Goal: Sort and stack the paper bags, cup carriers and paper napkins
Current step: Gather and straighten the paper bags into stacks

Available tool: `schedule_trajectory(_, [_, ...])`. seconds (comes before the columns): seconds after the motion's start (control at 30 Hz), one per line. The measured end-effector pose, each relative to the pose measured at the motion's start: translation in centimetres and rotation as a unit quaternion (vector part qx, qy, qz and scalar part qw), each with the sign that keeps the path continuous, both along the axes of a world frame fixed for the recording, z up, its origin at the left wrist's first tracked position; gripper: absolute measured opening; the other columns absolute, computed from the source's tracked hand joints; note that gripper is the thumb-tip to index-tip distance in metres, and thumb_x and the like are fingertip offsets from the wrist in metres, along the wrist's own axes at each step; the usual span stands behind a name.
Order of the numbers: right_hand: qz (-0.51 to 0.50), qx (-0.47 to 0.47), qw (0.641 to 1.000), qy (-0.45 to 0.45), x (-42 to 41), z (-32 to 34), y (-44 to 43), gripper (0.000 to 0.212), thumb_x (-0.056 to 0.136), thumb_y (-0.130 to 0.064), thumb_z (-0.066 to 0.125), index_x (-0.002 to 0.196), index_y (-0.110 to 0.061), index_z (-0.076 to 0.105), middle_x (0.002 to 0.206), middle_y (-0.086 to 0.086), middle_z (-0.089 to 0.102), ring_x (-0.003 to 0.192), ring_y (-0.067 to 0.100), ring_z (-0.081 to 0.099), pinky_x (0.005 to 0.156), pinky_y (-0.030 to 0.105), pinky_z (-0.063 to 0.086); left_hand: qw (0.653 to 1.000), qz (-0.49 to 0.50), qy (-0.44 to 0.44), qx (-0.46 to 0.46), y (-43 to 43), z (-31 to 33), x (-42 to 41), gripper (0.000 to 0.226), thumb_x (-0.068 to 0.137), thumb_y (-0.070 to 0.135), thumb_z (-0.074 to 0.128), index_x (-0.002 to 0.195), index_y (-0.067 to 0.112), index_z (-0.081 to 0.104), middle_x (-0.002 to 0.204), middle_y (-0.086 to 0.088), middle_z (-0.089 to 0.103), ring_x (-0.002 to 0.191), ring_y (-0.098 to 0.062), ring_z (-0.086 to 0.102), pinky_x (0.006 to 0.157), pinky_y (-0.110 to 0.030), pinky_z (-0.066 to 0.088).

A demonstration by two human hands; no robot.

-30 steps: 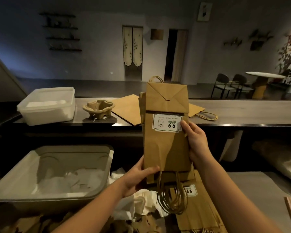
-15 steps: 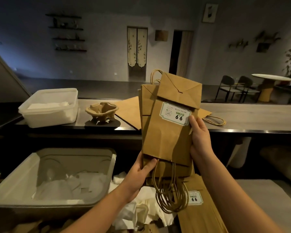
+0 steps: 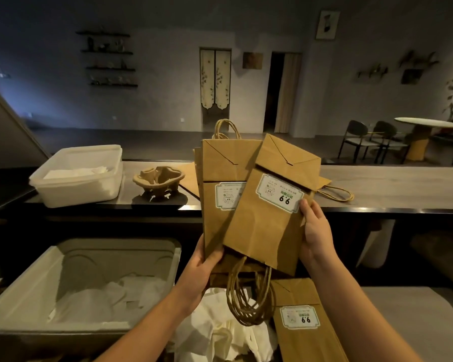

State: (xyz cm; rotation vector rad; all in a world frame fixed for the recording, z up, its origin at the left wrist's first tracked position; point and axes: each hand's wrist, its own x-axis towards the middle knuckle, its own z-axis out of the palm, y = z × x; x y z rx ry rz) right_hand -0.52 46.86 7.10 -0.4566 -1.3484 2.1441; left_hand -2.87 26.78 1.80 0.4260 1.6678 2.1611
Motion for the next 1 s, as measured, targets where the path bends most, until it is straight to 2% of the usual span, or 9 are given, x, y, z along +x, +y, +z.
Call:
schedule_trajectory(0.13, [-0.004, 0.044, 0.999, -0.013, 0.2, 0.1, 0.4, 0.011, 0.095, -0.027, 0.051, 0.100, -0.024, 0.060, 0.095, 0.002, 0.069, 0.089, 0.017, 0.066, 0.075, 0.034, 0.053, 1.000, 0.011, -0.005, 0.005, -0.5, 0.2, -0.4, 0.037, 0.074, 0.032, 0.056, 0.109, 0.040, 0.047, 0.114, -0.001, 0.064, 0.105, -0.023, 0.063, 0.097, -0.046, 0.046])
schedule_trajectory(0.2, [0.023, 0.079, 0.997, -0.011, 0.3, 0.2, 0.3, 0.009, 0.094, -0.027, 0.053, 0.094, -0.024, 0.061, 0.089, 0.000, 0.071, 0.081, 0.013, 0.068, 0.067, 0.028, 0.053, 1.000, 0.009, -0.008, 0.003, -0.6, 0.1, -0.5, 0.036, 0.073, 0.033, 0.055, 0.108, 0.040, 0.046, 0.116, 0.000, 0.060, 0.106, -0.023, 0.061, 0.097, -0.045, 0.046])
schedule_trajectory(0.3, [0.070, 0.108, 0.991, -0.026, 0.2, -0.2, -0.6, 0.011, 0.093, -0.027, 0.054, 0.099, -0.020, 0.060, 0.087, 0.001, 0.072, 0.077, 0.013, 0.070, 0.063, 0.027, 0.054, 1.000, 0.009, -0.006, -0.013, -0.4, -0.3, -0.3, 0.032, 0.077, 0.034, 0.053, 0.107, 0.043, 0.044, 0.117, 0.002, 0.056, 0.107, -0.022, 0.058, 0.093, -0.045, 0.048])
schedule_trajectory(0.43, [0.102, 0.089, 0.990, -0.041, 0.1, -1.2, -1.4, 0.017, 0.090, -0.025, 0.060, 0.106, -0.020, 0.057, 0.091, 0.003, 0.072, 0.079, 0.016, 0.070, 0.064, 0.029, 0.055, 0.999, 0.017, -0.024, 0.012, 0.0, -0.4, 0.0, 0.035, 0.076, 0.031, 0.054, 0.106, 0.046, 0.044, 0.112, 0.002, 0.059, 0.102, -0.023, 0.060, 0.082, -0.044, 0.052])
schedule_trajectory(0.67, [0.128, 0.040, 0.990, -0.034, 0.3, -2.1, -1.1, 0.016, 0.085, -0.019, 0.064, 0.101, -0.021, 0.059, 0.086, 0.003, 0.074, 0.077, 0.020, 0.071, 0.066, 0.034, 0.055, 0.999, 0.015, -0.041, 0.015, 0.2, -0.7, 0.2, 0.041, 0.072, 0.036, 0.057, 0.111, 0.043, 0.046, 0.115, -0.004, 0.061, 0.098, -0.024, 0.064, 0.073, -0.039, 0.054])
schedule_trajectory(0.73, [0.118, 0.039, 0.992, -0.025, 0.3, -2.3, -0.9, 0.016, 0.085, -0.018, 0.064, 0.101, -0.019, 0.060, 0.087, 0.005, 0.074, 0.079, 0.022, 0.071, 0.070, 0.037, 0.056, 0.999, 0.016, -0.027, 0.005, 0.3, -0.7, 0.2, 0.055, 0.064, 0.055, 0.068, 0.113, 0.044, 0.046, 0.118, -0.002, 0.062, 0.100, -0.021, 0.064, 0.074, -0.036, 0.055])
schedule_trajectory(0.83, [0.105, 0.031, 0.994, -0.005, 0.4, -2.5, -0.9, 0.014, 0.086, -0.015, 0.062, 0.100, -0.016, 0.061, 0.086, 0.004, 0.074, 0.077, 0.020, 0.072, 0.066, 0.034, 0.058, 1.000, 0.018, -0.005, 0.000, 0.4, -0.8, 0.1, 0.094, 0.031, 0.081, 0.072, 0.114, 0.044, 0.048, 0.115, 0.004, 0.064, 0.101, -0.017, 0.065, 0.076, -0.034, 0.054])
schedule_trajectory(0.9, [0.097, 0.017, 0.995, 0.008, 0.4, -2.7, -0.9, 0.014, 0.087, -0.015, 0.060, 0.101, -0.016, 0.062, 0.085, 0.003, 0.074, 0.076, 0.018, 0.072, 0.062, 0.031, 0.058, 1.000, 0.020, -0.016, 0.014, 0.4, -0.7, -0.1, 0.088, 0.037, 0.084, 0.067, 0.113, 0.043, 0.048, 0.112, 0.004, 0.064, 0.102, -0.019, 0.063, 0.082, -0.040, 0.054])
schedule_trajectory(1.0, [0.084, -0.013, 0.996, 0.014, 0.3, -3.0, -1.0, 0.013, 0.088, -0.014, 0.059, 0.101, -0.015, 0.062, 0.084, 0.002, 0.074, 0.074, 0.017, 0.071, 0.062, 0.031, 0.059, 0.998, 0.022, -0.037, 0.045, 0.6, -0.2, 0.1, 0.049, 0.071, 0.066, 0.052, 0.113, 0.042, 0.047, 0.120, -0.003, 0.058, 0.108, -0.025, 0.058, 0.095, -0.054, 0.046])
